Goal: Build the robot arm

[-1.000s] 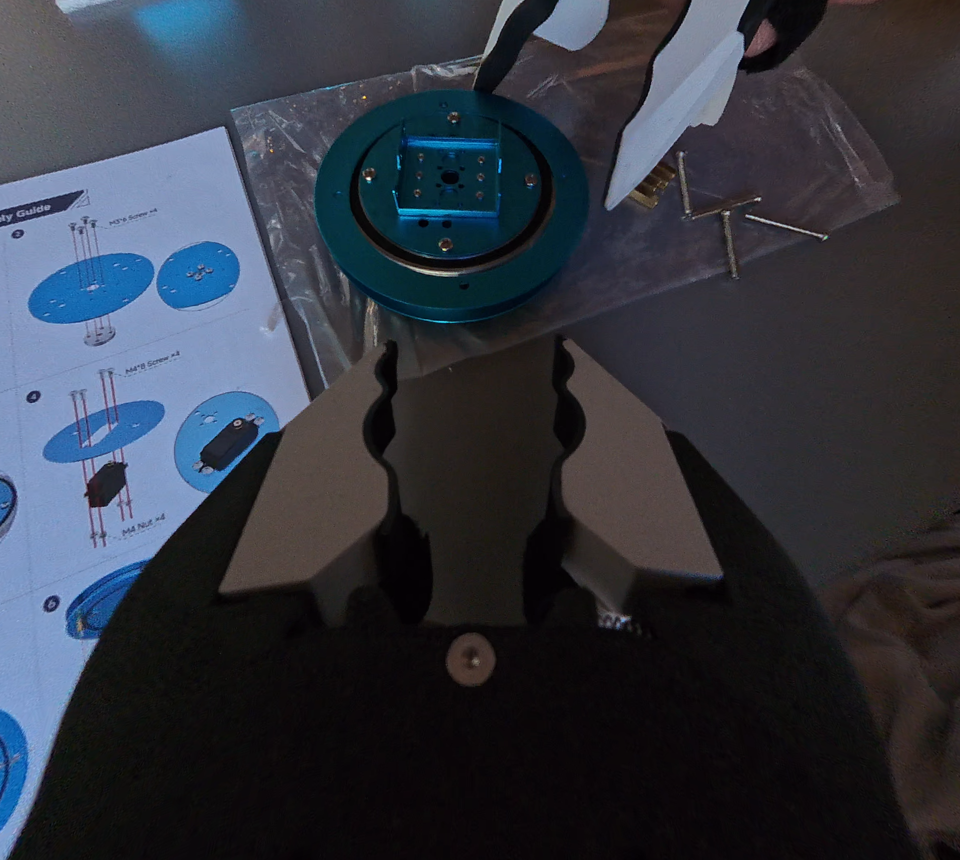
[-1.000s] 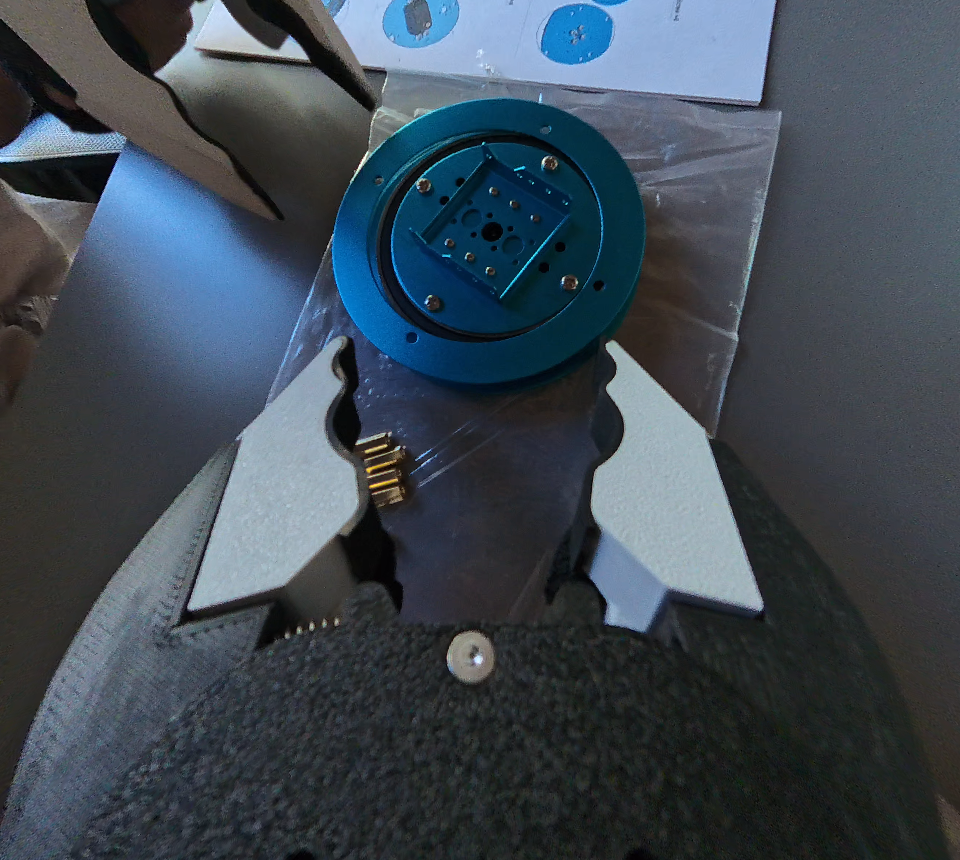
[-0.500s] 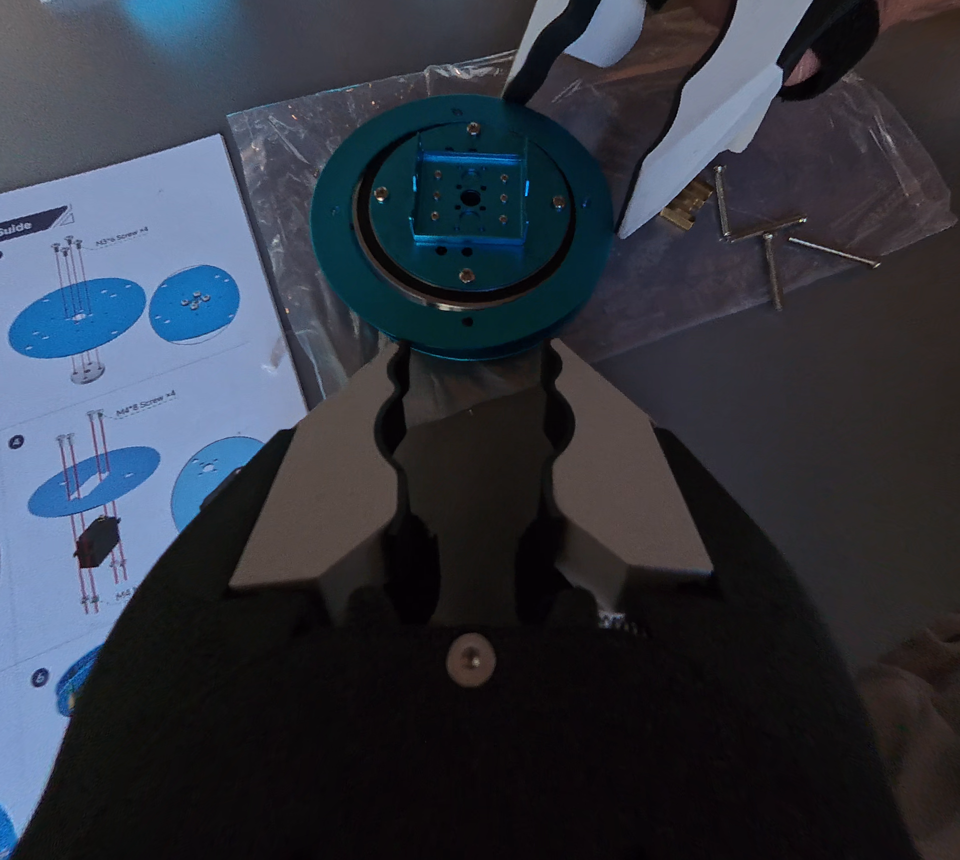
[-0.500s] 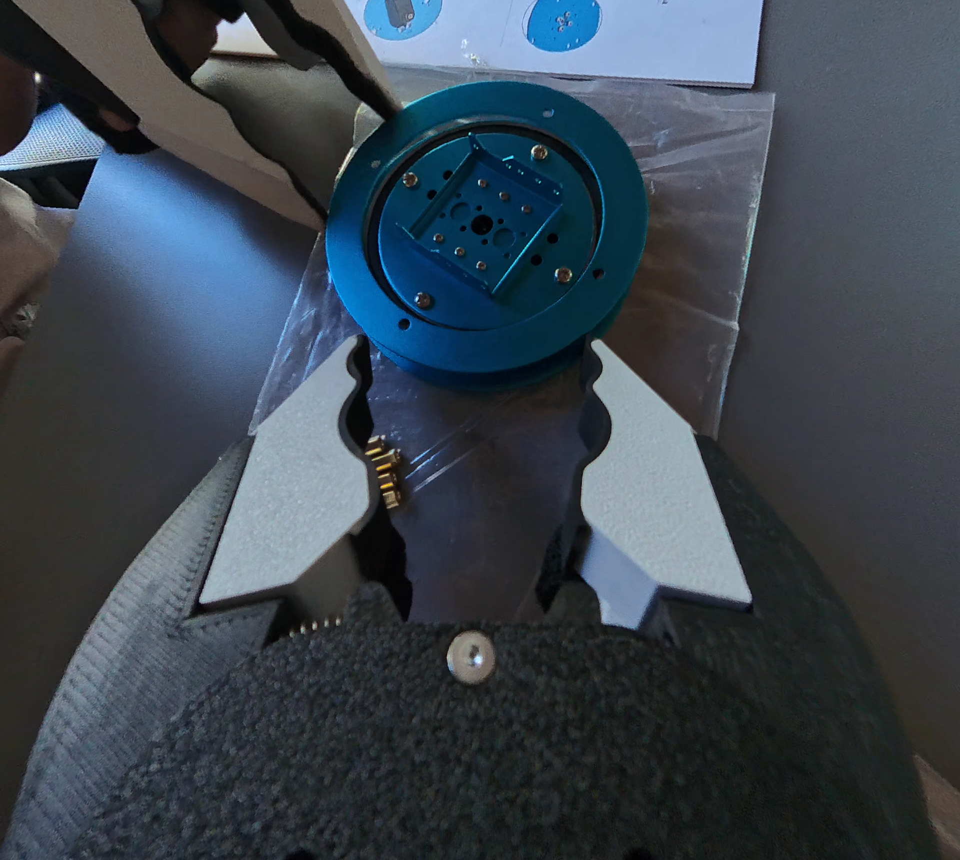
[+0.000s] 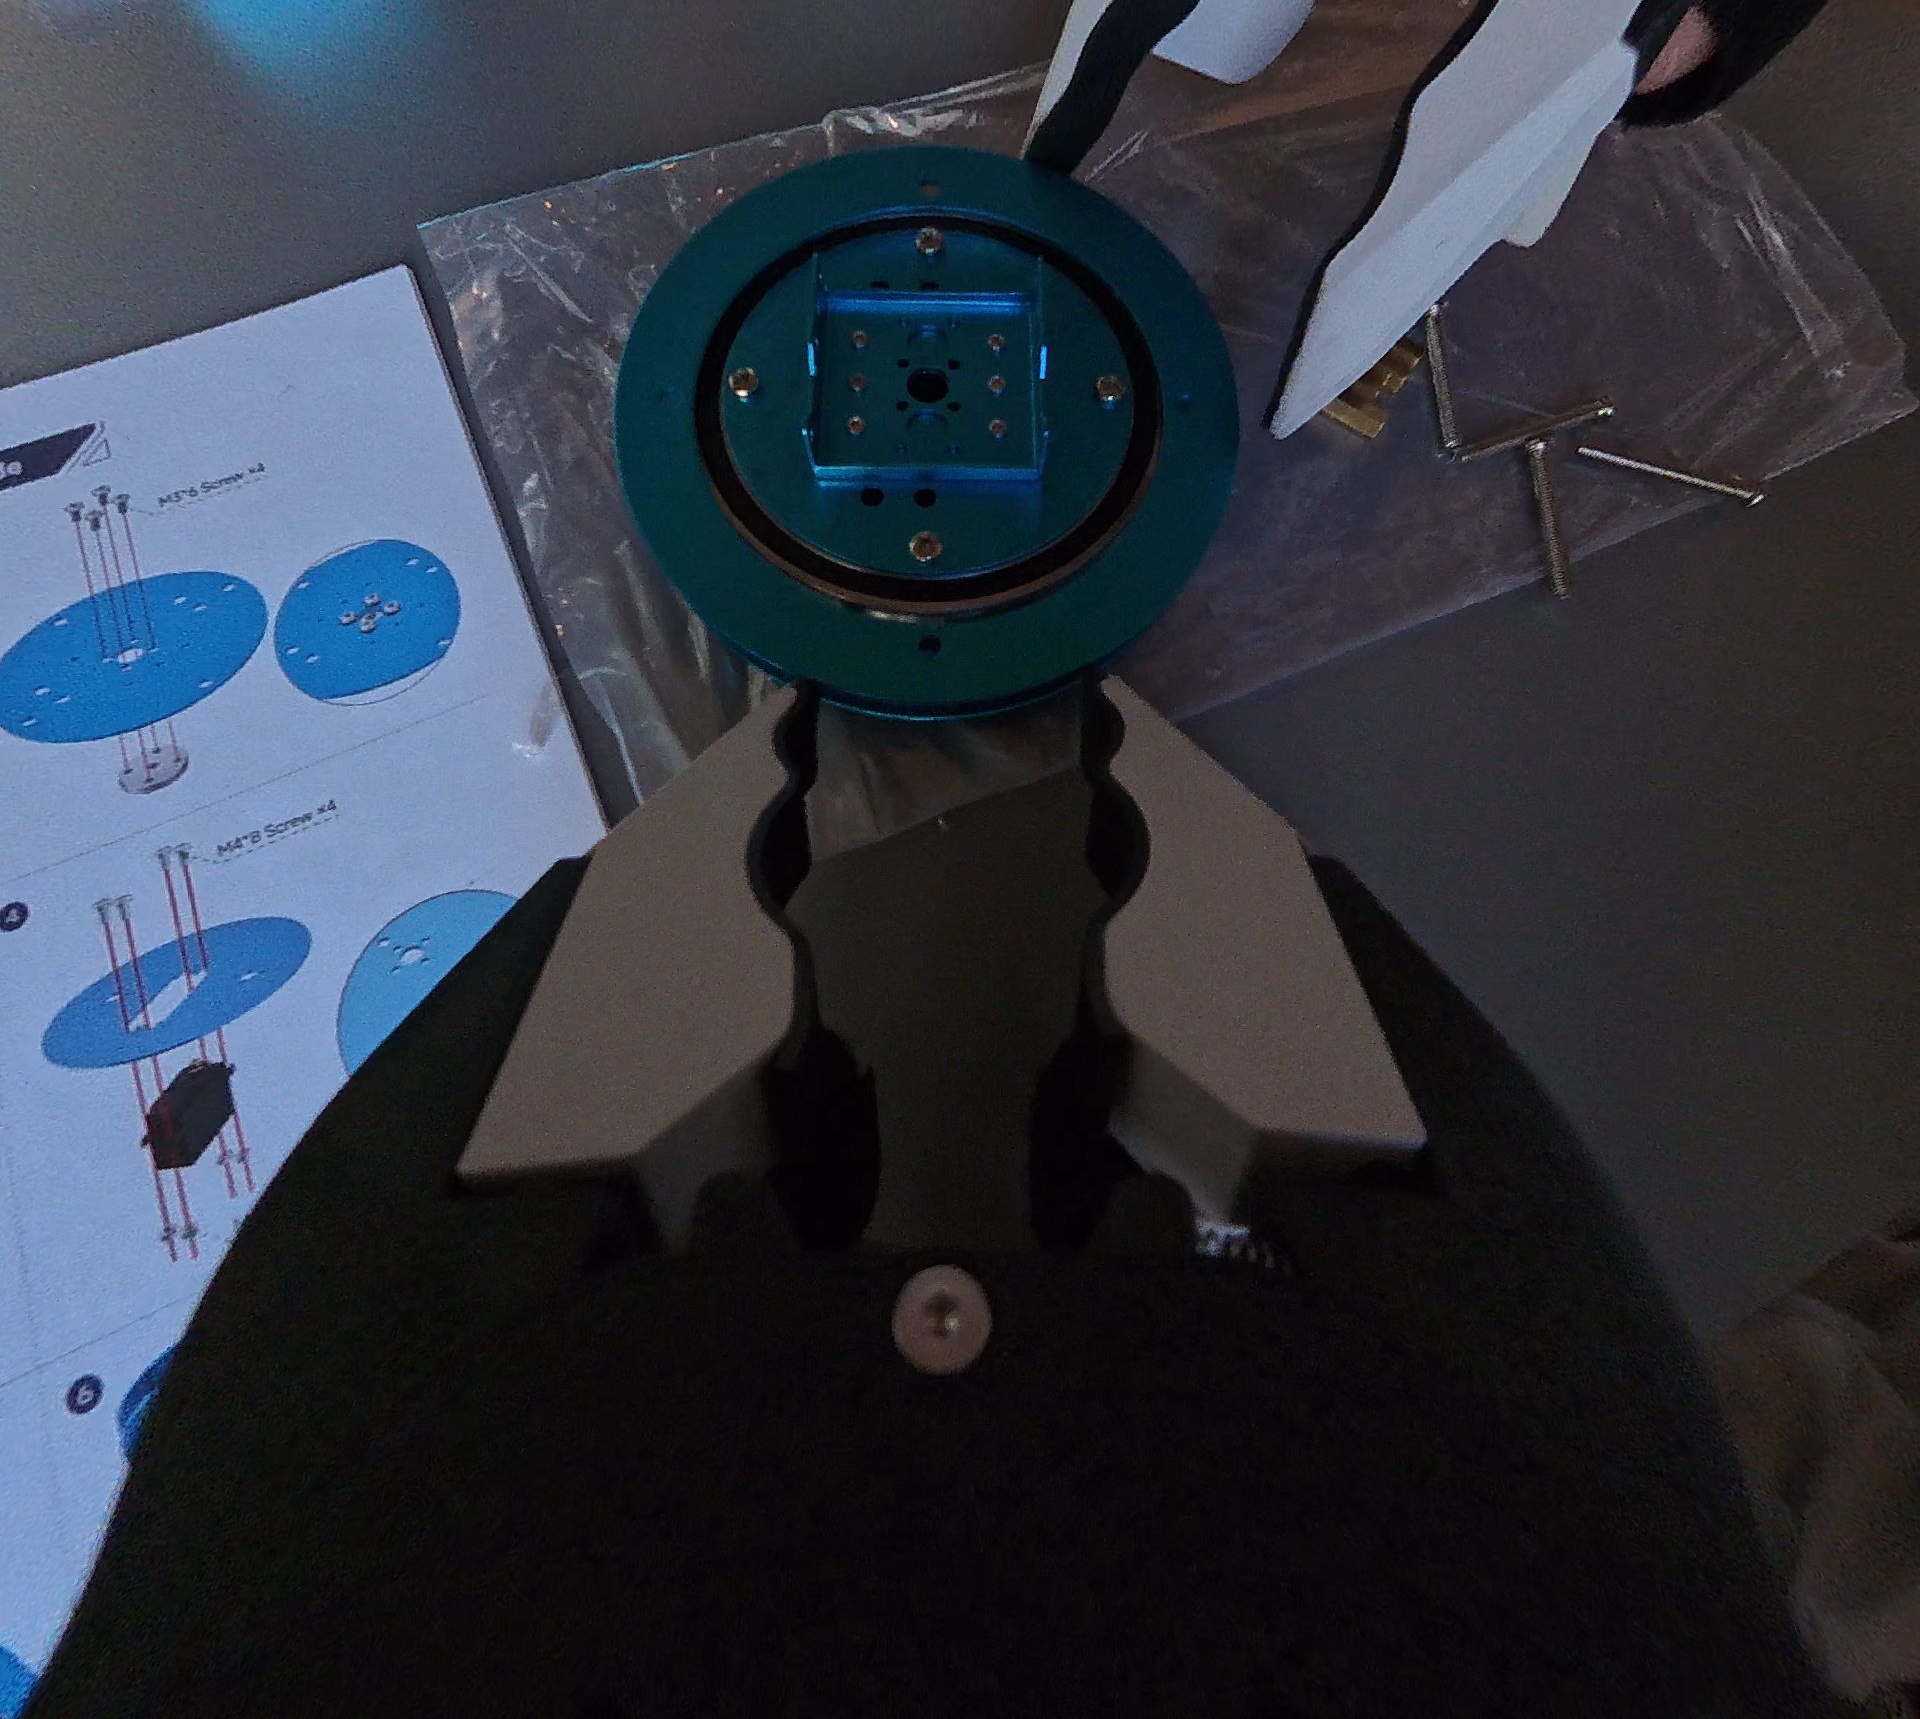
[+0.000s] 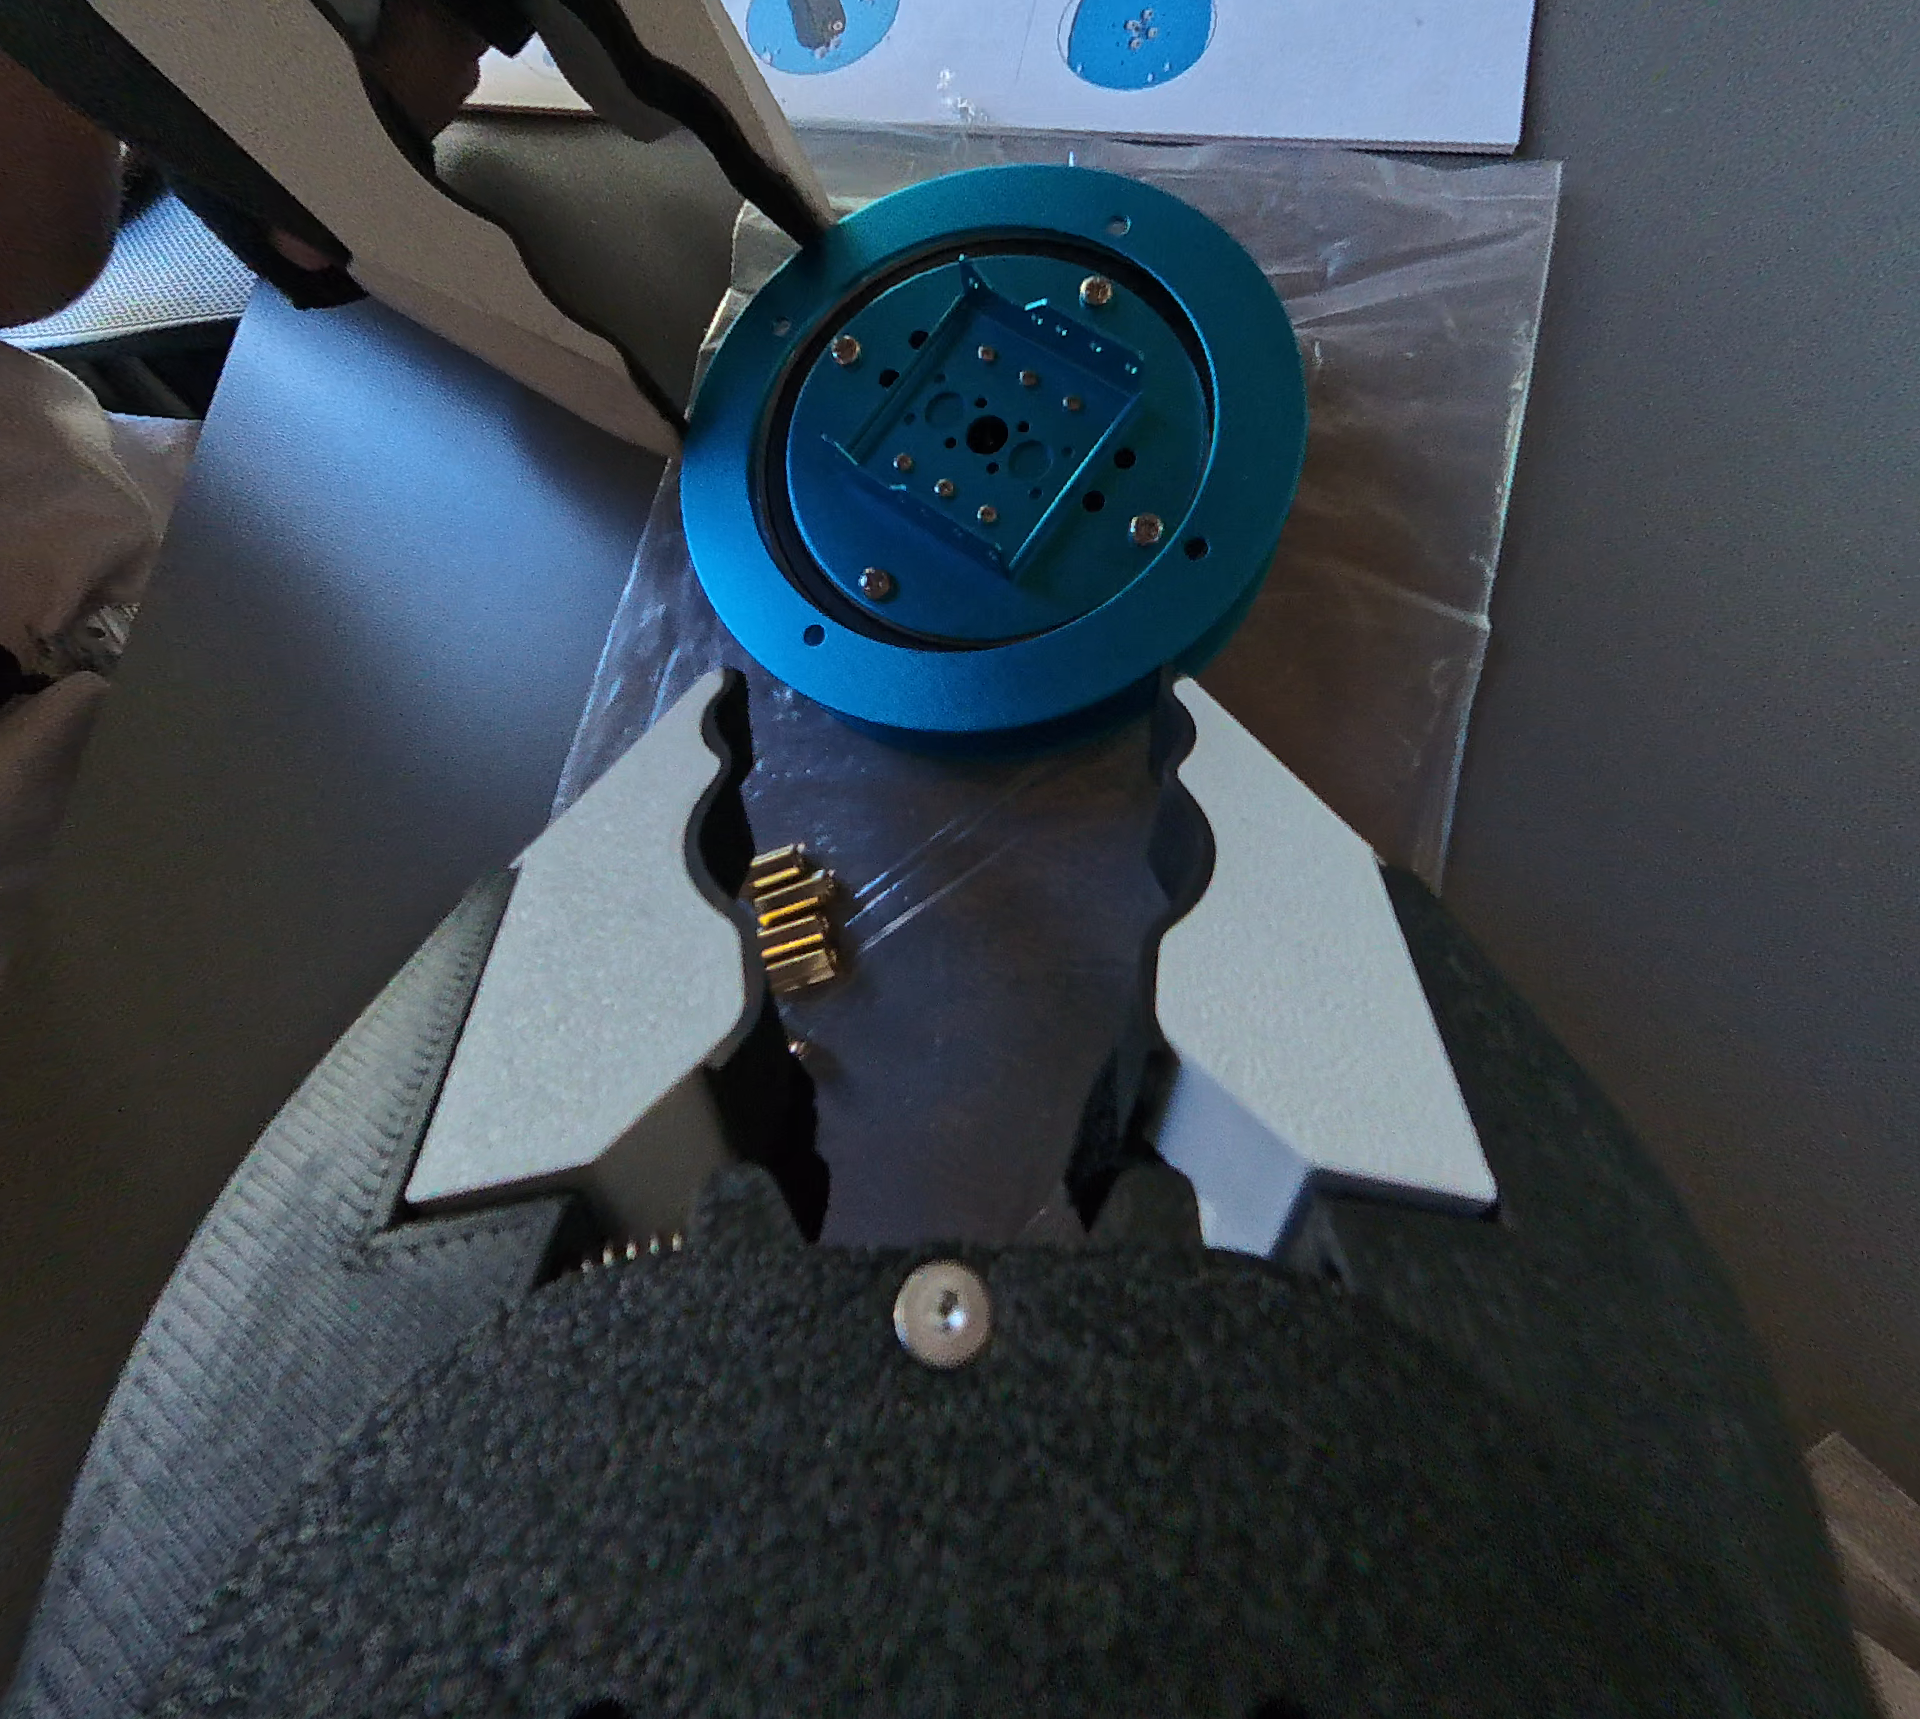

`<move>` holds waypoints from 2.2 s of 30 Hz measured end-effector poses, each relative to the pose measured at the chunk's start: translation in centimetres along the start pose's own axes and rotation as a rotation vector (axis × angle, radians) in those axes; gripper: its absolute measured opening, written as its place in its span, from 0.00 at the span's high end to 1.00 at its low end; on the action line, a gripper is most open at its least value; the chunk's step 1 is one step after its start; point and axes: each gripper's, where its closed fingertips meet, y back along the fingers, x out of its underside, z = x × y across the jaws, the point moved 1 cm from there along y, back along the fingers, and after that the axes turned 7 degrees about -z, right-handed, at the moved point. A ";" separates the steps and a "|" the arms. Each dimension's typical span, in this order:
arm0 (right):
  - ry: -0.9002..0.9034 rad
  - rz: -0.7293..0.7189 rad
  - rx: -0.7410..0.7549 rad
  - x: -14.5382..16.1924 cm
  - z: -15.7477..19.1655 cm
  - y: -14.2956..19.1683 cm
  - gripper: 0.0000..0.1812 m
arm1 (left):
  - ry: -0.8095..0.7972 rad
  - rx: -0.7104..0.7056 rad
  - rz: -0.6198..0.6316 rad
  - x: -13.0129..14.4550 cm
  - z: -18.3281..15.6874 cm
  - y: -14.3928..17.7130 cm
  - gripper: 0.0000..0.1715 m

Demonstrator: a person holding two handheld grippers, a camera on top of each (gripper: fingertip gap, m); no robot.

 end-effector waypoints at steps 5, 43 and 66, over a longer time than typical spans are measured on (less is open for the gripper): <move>-0.037 0.000 -0.015 0.4 -0.2 -0.2 0.58 | 0.001 0.003 -0.010 -0.3 0.0 -0.1 0.70; -0.131 0.060 0.026 6.3 6.7 4.8 0.89 | -0.009 0.118 -0.278 1.1 -3.8 8.9 0.72; -0.010 0.299 -0.282 -4.5 9.3 4.1 0.99 | -0.922 -0.292 -0.352 -5.7 -7.7 2.3 0.90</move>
